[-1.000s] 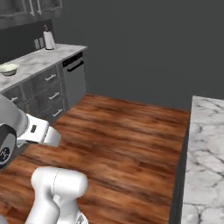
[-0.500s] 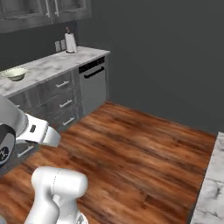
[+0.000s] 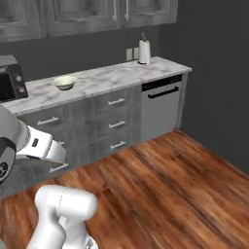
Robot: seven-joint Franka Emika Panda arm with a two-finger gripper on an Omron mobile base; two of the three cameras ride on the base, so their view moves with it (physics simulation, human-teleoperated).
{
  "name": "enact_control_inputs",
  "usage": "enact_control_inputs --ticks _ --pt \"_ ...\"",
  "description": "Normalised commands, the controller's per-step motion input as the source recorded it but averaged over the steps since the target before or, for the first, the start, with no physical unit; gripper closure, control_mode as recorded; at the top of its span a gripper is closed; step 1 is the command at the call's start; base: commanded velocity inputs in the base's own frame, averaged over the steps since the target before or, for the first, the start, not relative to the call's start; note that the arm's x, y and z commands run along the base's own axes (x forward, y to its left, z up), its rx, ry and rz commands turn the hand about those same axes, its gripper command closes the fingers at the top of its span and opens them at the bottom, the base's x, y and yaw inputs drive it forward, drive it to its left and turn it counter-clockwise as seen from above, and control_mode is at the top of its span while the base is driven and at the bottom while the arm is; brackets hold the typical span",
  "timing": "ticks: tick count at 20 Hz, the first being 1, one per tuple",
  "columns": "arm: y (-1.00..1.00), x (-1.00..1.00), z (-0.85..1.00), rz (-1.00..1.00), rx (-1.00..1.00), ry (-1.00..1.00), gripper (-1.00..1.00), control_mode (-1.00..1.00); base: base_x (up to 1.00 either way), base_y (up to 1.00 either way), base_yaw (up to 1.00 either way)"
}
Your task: Take the mushroom, broccoli, and mushroom from the freezer and place them in the bowl on the counter.
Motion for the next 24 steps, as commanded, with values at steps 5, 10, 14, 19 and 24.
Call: enact_control_inputs --ticks 5,10,14,19,24 --pt "0.00 0.00 0.00 0.00 0.00 0.00 1.00 1.00 0.74 -0.25 0.74" --pt "0.00 0.00 0.00 0.00 0.00 0.00 1.00 1.00 0.75 -0.43 0.67" --pt "0.00 0.00 0.00 0.00 0.00 0.00 1.00 1.00 0.89 -0.68 0.52" --pt "0.00 0.00 0.00 0.00 0.00 0.00 1.00 1.00 0.74 -0.75 0.37" --pt "0.00 0.00 0.00 0.00 0.00 0.00 1.00 1.00 0.62 -0.79 0.14"
